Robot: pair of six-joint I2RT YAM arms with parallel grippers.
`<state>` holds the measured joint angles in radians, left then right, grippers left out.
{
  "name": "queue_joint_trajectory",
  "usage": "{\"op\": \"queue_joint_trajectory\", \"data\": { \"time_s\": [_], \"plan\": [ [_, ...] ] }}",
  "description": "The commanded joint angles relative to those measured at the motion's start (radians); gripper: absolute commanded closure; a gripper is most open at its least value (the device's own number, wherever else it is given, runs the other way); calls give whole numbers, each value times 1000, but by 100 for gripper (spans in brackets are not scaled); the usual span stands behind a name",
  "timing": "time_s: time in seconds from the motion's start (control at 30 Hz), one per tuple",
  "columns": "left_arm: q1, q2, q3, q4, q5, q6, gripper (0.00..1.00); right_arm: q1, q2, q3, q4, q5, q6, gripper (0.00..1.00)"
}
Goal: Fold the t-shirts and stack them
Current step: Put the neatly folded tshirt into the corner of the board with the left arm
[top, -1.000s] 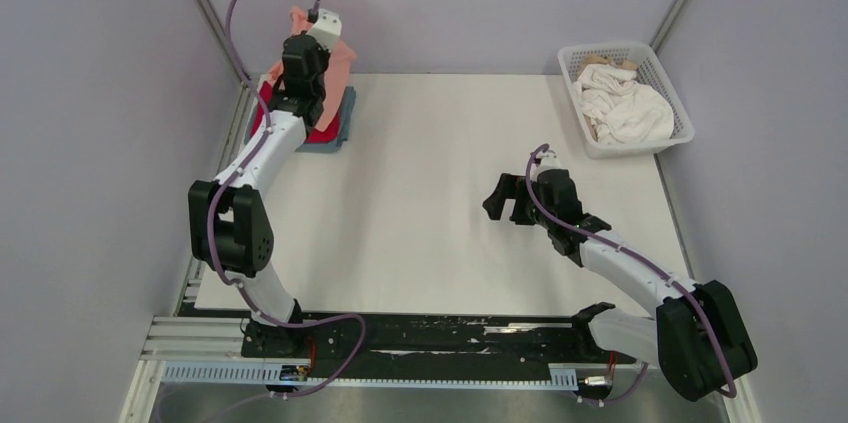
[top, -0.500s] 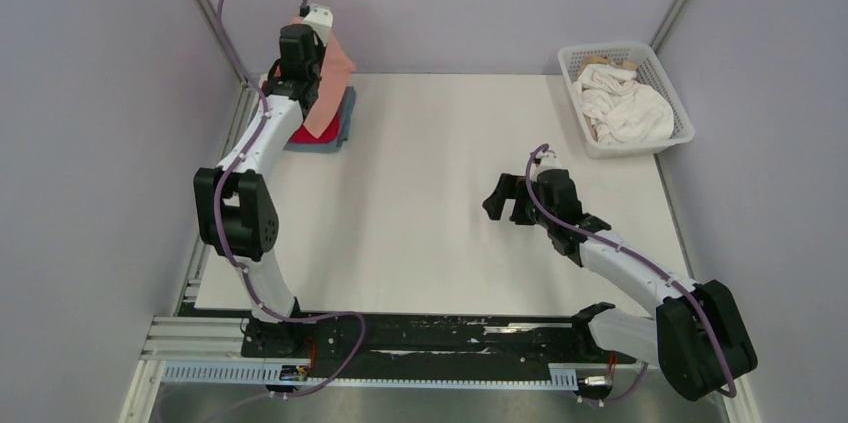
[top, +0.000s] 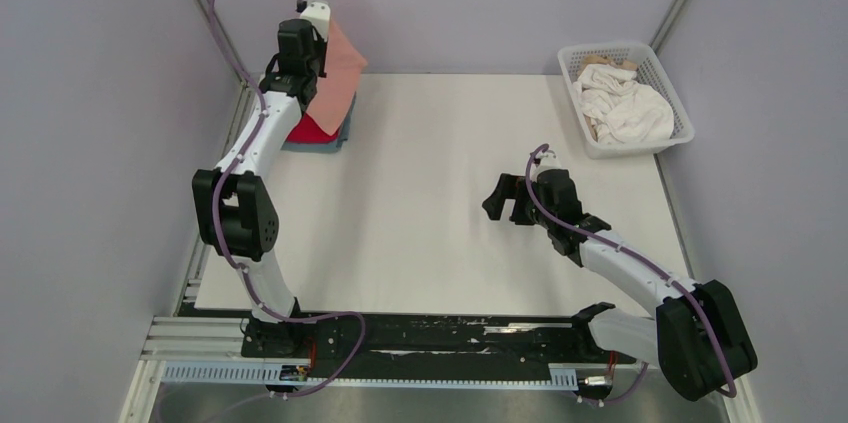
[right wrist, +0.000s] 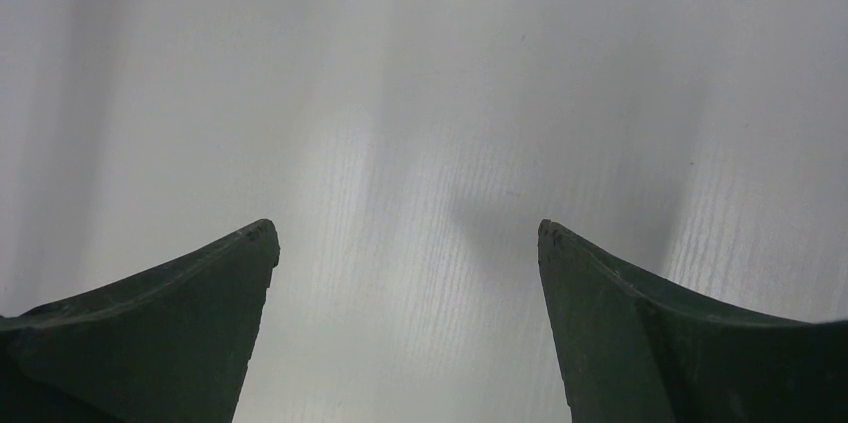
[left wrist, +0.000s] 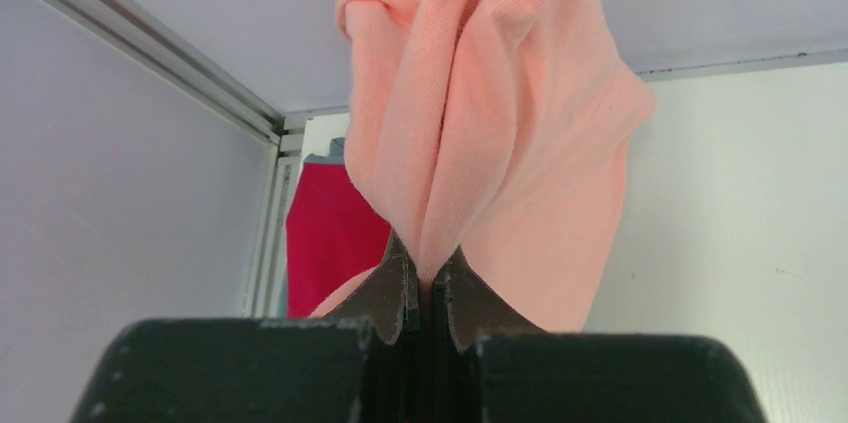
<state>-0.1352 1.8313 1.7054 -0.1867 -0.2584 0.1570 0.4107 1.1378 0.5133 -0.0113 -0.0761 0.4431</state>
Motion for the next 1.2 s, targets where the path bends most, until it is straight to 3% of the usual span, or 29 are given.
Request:
{"op": "queue_joint_trajectory", "data": {
  "time_s": [0.0, 0.37, 1.17],
  "plan": [
    [3, 2, 52, 60, 22, -54, 100, -5, -6, 16, 29, -5, 8, 0],
    [17, 114, 102, 58, -61, -30, 100, -5, -1, 19, 27, -2, 6, 0],
    [224, 294, 141, -22, 1, -149, 100, -5, 88, 51, 40, -25, 9, 0]
  ]
}}
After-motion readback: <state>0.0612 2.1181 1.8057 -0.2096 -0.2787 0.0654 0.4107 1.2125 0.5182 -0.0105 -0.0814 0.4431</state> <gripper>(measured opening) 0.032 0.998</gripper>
